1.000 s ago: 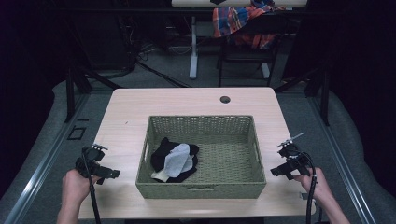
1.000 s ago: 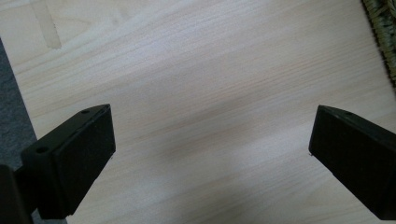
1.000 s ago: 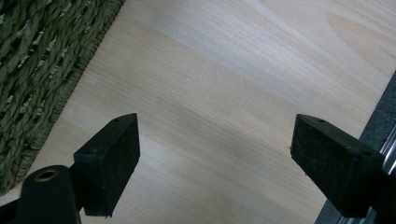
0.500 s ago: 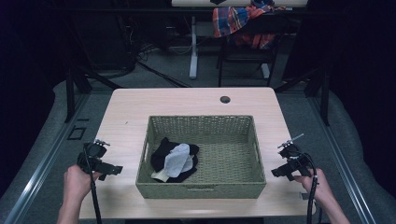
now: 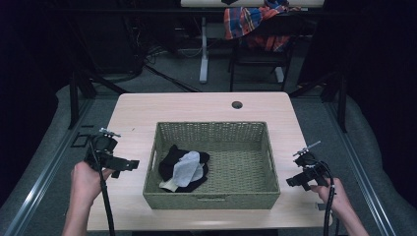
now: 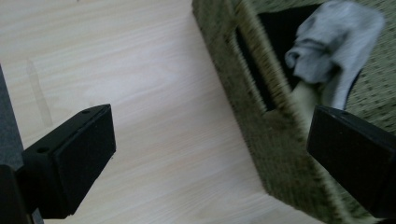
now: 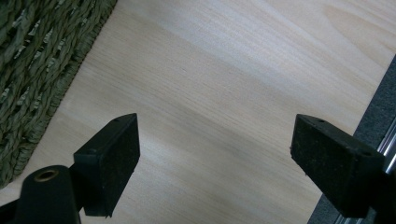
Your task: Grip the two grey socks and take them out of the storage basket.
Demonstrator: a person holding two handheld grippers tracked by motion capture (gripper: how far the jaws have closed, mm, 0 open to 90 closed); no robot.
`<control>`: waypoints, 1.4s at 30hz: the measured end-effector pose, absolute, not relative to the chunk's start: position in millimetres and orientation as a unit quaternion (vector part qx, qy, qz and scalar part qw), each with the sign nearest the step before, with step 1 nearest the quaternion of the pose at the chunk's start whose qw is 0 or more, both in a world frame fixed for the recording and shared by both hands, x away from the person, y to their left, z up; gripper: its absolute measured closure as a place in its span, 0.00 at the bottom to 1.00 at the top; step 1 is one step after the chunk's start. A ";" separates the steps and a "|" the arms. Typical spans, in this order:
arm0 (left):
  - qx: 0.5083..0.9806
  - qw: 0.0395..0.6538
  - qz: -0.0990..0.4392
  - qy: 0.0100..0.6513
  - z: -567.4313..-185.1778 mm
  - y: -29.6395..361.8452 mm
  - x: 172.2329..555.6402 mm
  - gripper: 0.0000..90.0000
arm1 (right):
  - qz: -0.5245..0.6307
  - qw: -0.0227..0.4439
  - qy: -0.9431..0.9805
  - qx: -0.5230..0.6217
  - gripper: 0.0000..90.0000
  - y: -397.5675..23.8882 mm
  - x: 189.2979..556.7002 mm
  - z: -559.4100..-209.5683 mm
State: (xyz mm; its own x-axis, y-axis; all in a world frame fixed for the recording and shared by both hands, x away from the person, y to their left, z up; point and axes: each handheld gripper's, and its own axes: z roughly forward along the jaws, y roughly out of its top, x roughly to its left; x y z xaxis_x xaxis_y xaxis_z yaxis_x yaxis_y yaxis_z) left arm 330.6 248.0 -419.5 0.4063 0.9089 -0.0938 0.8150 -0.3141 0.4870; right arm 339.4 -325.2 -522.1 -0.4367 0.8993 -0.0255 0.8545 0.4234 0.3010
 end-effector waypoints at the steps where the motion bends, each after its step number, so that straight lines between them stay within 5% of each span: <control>1: 0.806 0.241 0.100 0.532 -414.6 243.5 330.1 0.02 | 0.122 0.091 0.838 0.523 0.17 -325.2 339.4 -522.2; 12: 0.833 0.252 0.097 0.483 -386.2 203.8 335.2 0.01 | 0.120 0.090 0.838 0.524 0.17 -326.7 339.5 -522.7; 25: 0.867 0.230 0.063 0.438 -408.8 147.8 353.3 0.01 | 0.118 0.088 0.839 0.524 0.17 -326.9 339.8 -523.3; 31: 0.881 0.208 0.032 0.425 -435.9 138.0 360.9 0.28 | 0.118 0.086 0.840 0.523 0.17 -327.0 339.4 -523.5; 42: 0.890 0.192 0.004 0.414 -460.4 131.8 369.8 0.56 | 0.116 0.087 0.841 0.521 0.17 -326.3 339.4 -523.6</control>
